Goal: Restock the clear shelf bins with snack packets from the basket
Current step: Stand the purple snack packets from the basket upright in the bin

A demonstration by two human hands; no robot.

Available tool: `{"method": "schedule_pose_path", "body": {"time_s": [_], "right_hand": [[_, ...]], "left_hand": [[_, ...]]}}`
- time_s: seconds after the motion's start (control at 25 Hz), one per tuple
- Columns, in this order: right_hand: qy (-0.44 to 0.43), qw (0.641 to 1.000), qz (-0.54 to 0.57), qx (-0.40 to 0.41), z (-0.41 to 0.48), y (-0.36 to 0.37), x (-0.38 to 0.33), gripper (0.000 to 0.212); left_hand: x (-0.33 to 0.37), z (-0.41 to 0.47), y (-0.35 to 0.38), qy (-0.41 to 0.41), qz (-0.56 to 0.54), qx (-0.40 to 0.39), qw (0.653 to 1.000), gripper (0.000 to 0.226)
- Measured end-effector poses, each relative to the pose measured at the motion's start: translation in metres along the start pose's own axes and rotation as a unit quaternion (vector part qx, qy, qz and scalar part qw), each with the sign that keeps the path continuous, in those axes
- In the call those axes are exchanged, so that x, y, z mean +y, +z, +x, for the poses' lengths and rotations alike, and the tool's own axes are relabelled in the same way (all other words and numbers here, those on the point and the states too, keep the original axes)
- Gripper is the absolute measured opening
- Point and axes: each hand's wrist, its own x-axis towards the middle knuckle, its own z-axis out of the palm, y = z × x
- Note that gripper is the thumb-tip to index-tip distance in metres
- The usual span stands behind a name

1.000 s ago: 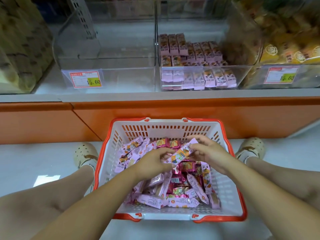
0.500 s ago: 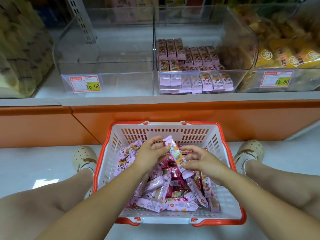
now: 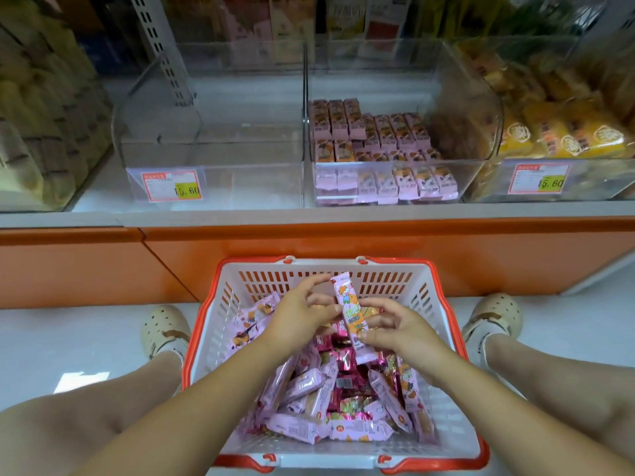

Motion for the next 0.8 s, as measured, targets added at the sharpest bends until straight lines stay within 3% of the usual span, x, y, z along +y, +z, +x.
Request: {"method": "schedule_pose_path", "body": {"time_s": [0.12,0.2,0.32,0.4,0.48,0.6,0.8], "right_hand": [[-0.055,0.998,0.0,0.013,-0.013,-0.003,-0.032,0.053],[-0.124,0.992,0.015,0.019,-0.027,-0.01,-0.071,0.053],[-0.245,0.966,0.018,0.079,-0.034,-0.03,-0.141,0.048],[-0.288,0.945,-0.033,0.151,-0.018,-0.05,-0.182,0.047],[-0.267,0.937,-0.11,0.198,0.013,-0.065,-0.211,0.047],[-0.174,0.932,-0.224,0.227,0.061,-0.07,-0.232,0.051],[-0.042,0.906,-0.382,0.179,0.102,-0.059,-0.232,0.059]], "left_hand": [[0.043,-0.003,-0.013,0.094,0.122,-0.016,0.988,0.058],[0.086,-0.008,-0.024,0.204,0.229,0.022,0.952,0.057],[0.151,-0.012,-0.044,0.393,0.368,0.162,0.827,0.047],[0.175,0.004,-0.059,0.437,0.414,0.231,0.765,0.049],[0.182,0.029,-0.071,0.406,0.451,0.242,0.757,0.058],[0.171,0.059,-0.078,0.361,0.471,0.197,0.78,0.065],[0.163,0.068,-0.082,0.369,0.466,0.181,0.784,0.066]]}}
